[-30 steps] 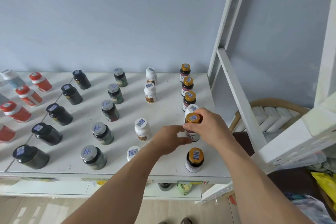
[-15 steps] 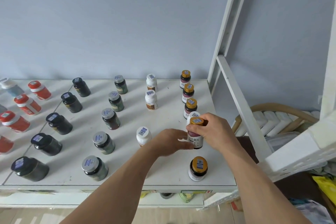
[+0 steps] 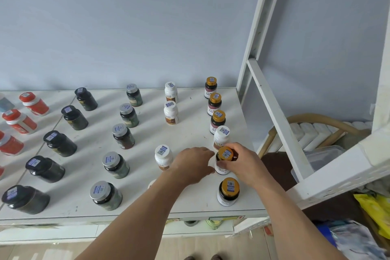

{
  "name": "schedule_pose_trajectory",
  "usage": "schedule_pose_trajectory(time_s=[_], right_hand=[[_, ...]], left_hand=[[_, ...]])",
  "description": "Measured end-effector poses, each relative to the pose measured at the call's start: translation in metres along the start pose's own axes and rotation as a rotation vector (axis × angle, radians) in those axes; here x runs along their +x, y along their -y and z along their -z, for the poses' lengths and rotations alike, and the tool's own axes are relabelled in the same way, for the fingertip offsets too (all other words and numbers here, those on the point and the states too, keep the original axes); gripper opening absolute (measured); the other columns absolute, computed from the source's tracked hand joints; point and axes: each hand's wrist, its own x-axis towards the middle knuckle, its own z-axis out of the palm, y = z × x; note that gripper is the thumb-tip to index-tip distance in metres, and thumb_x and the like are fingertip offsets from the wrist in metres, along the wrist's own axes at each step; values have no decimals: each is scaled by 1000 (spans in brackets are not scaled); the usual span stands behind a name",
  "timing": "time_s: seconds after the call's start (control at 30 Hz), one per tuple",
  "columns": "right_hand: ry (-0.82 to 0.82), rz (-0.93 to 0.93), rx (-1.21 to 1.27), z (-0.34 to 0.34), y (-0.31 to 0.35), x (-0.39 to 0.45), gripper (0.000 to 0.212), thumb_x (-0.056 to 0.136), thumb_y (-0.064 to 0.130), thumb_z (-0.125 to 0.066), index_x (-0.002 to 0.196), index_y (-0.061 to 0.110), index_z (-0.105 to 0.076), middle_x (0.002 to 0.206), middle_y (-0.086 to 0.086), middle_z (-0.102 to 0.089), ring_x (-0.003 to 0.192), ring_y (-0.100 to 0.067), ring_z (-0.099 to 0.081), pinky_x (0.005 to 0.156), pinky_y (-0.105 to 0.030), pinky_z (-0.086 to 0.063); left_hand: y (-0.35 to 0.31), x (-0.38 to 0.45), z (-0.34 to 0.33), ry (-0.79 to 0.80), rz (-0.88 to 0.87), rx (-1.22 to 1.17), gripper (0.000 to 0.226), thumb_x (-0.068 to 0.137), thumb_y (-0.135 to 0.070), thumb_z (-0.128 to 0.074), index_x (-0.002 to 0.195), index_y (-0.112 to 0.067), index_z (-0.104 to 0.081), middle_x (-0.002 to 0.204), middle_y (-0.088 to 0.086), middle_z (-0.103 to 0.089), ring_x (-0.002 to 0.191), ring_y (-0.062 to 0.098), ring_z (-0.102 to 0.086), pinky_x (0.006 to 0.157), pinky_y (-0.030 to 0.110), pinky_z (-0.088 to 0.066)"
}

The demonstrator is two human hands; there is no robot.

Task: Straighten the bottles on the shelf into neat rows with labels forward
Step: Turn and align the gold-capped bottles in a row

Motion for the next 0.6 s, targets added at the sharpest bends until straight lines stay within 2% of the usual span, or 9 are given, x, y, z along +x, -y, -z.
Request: schedule_pose_trajectory(time_s=[0.13,0.23,0.33,0.43,0.53,0.6], right_hand=[[-4,7,27,2,-1,-2,60,78,43,-77,130,29,-51,113,12,-62,104,-10,-58,87,-25,-46],[-51,14,110,7,4,-1,60,77,49,-75,129,32,-52,121,15,-58,115,-5,-52,92,-25,-41],[-167,6,126,13,12,11,59,81,54,-69,131,31,-50,132,10,-56,123,-8,-50,97,-30,-42],[-166,-20,94,17,20,30,63,86,48,-67,139,26,-44,141,4,-51,129,-13,-47,92,-26,-39],[-88,-43,69,16,24,47,61,87,41,-69,140,24,-43,136,3,-54,119,-15,-52,86,-26,-41],[-69,-50,53,13,22,56,59,86,36,-70,139,25,-45,130,3,-58,112,-16,-55,87,-29,-46]], left_hand=[[3,1,1,-5,2,-30,56,95,-44,-53,145,-25,-38,147,-5,-44,131,19,-45,103,35,-42],[5,2,6,-21,1,-62,55,94,-44,-53,144,-26,-39,145,-6,-46,130,18,-46,100,34,-43],[8,5,11,-30,8,-91,55,95,-44,-53,144,-25,-39,146,-5,-45,131,18,-45,100,35,-43],[11,12,17,-55,30,-100,53,96,-42,-52,144,-24,-40,145,-4,-46,129,20,-47,99,35,-44],[12,21,22,-80,75,-112,54,96,-41,-53,144,-23,-39,145,-2,-46,129,21,-48,98,35,-44],[12,28,25,-83,91,-111,53,96,-40,-53,143,-23,-40,144,-1,-48,128,21,-49,98,35,-44]])
